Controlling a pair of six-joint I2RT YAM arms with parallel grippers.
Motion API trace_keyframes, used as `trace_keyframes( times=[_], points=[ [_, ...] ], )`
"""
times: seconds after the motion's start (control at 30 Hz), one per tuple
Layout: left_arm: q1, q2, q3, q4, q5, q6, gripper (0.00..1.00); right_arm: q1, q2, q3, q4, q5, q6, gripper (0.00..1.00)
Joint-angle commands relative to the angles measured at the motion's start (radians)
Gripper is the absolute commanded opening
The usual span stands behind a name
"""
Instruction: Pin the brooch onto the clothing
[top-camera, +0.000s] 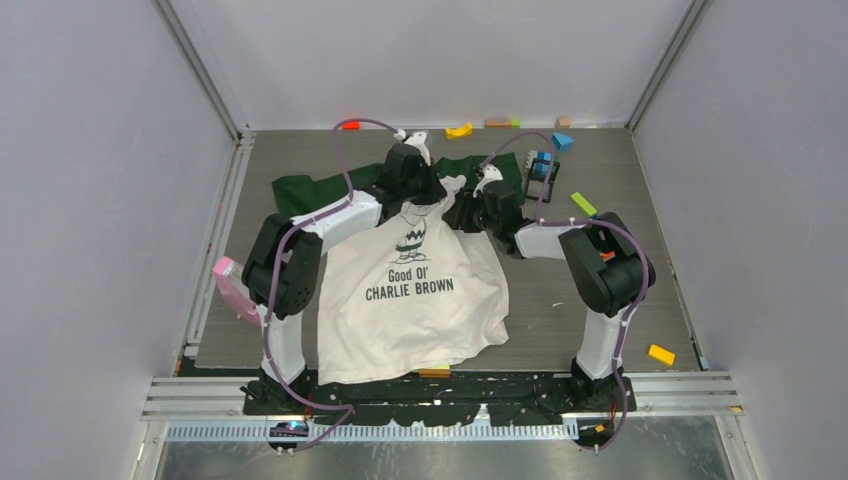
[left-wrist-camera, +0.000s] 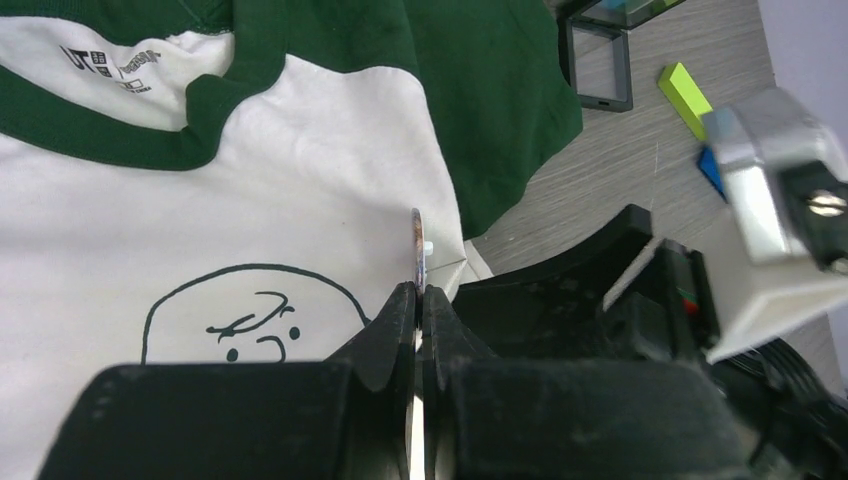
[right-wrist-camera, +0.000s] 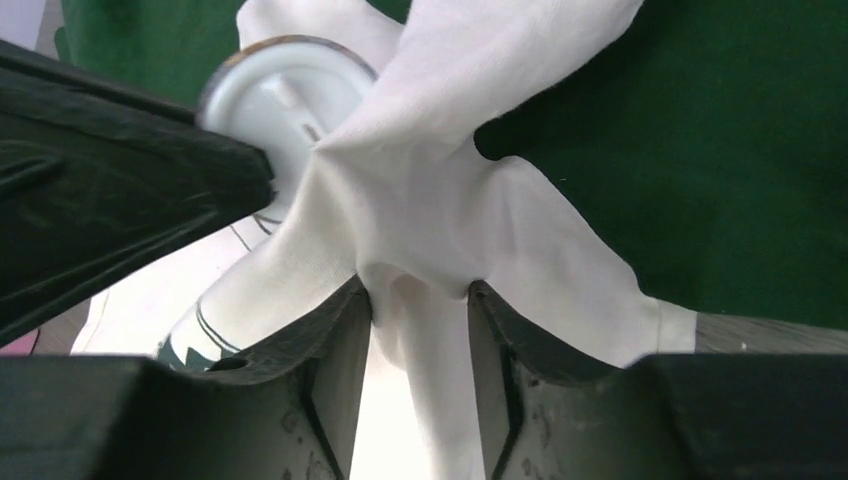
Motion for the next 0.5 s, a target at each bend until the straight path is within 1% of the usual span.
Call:
trace_keyframes(
  times=[0.0,0.03,0.17,0.47],
  points=[
    [0.012,-0.075,-0.022,0.089,0.047,-0.014,0.00,-0.012,0.044,0.049,0.108,-0.030,-0.010,0.42],
    [0.015,-0.079,-0.027,0.097,0.056,-0.015,0.00,-0.013,0.049,0.054,0.108,-0.034,-0.016,0.36],
    [0.024,-0.085,-0.043,0.128,0.090,-0.024,0.00,-0.020,0.066,0.054,0.108,-0.061,-0.026,0.25],
    [0.030,-0.054,-0.035,0.150,0.200,-0.016,0.00,-0.035,0.081,0.075,0.091,-0.139,-0.054,0.15]
  ],
)
